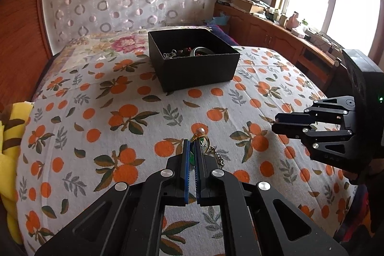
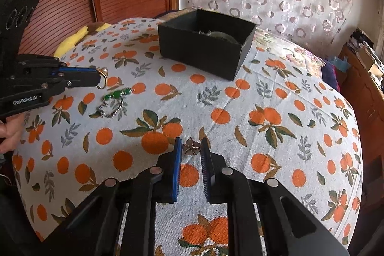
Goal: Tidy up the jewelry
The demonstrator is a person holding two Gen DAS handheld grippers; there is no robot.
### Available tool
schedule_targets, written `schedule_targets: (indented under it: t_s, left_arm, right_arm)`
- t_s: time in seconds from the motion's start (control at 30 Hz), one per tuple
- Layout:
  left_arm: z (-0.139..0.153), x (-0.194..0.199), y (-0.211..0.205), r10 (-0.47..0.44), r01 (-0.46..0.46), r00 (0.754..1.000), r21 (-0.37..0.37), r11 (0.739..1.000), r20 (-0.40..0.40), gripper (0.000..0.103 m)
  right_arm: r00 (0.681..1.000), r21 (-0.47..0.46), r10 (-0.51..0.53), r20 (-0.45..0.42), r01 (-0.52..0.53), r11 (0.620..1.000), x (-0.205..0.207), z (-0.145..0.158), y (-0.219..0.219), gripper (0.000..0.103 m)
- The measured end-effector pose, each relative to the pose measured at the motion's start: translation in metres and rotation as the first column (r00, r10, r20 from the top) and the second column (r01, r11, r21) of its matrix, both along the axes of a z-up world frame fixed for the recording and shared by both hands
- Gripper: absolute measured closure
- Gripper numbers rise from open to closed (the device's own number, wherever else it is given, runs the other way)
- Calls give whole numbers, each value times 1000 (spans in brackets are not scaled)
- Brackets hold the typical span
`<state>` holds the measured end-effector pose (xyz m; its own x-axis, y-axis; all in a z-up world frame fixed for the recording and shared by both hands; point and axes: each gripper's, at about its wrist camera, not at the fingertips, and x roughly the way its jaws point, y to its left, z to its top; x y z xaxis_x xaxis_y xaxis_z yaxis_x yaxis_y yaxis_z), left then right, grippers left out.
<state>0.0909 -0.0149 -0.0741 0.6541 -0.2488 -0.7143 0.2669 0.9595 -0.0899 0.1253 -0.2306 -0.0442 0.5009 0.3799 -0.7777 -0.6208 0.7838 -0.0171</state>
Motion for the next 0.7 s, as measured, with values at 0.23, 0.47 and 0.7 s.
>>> schedule_targets:
  t_s: [0.23, 0.47, 0.7]
  left_arm:
    - [3, 1, -1, 1, -1, 1000, 0, 1000, 6, 100]
    - [2, 0, 0, 3, -3, 1000, -1, 1000, 1, 100]
    - [1, 1, 0, 4, -4, 1000, -2, 1000, 2, 100]
  right_arm:
    - [1000, 13, 4, 13, -4, 1000, -1, 7, 2, 86]
    - [1000, 24, 8, 10, -8, 1000, -3, 7, 3, 86]
    - [1000, 34, 6, 20, -6, 999, 0, 9, 6, 86]
